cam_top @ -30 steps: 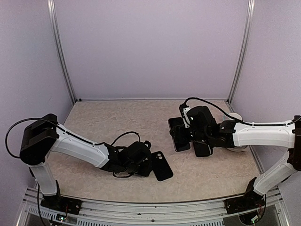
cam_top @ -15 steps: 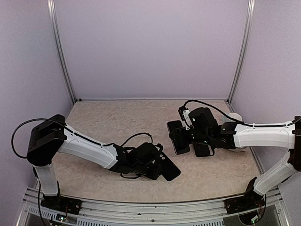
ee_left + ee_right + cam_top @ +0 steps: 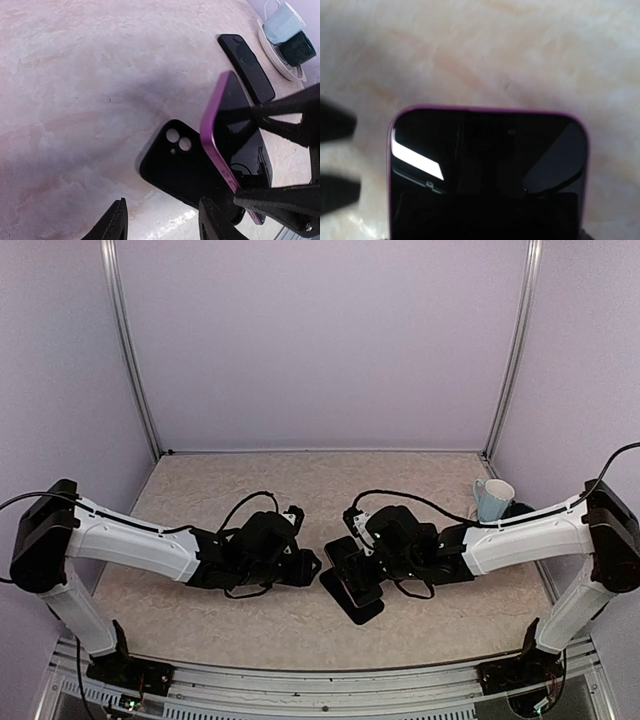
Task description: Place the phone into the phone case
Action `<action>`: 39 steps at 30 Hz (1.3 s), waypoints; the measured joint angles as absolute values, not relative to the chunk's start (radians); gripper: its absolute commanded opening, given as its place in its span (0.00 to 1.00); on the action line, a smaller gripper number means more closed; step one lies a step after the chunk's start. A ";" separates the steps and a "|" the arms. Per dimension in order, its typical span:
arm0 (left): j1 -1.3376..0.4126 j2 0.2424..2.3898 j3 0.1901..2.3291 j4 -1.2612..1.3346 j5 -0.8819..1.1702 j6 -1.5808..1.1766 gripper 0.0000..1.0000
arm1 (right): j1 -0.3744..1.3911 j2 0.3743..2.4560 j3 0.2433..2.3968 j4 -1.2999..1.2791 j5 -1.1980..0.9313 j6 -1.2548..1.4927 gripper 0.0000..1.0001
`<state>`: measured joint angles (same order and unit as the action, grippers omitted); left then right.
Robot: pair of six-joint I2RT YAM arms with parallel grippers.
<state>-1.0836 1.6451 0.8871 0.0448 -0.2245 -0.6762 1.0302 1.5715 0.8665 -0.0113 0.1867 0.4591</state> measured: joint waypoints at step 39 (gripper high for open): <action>-1.059 1.679 0.884 0.029 -0.238 -0.709 0.50 | 1.107 1.676 0.804 0.088 0.331 0.434 0.39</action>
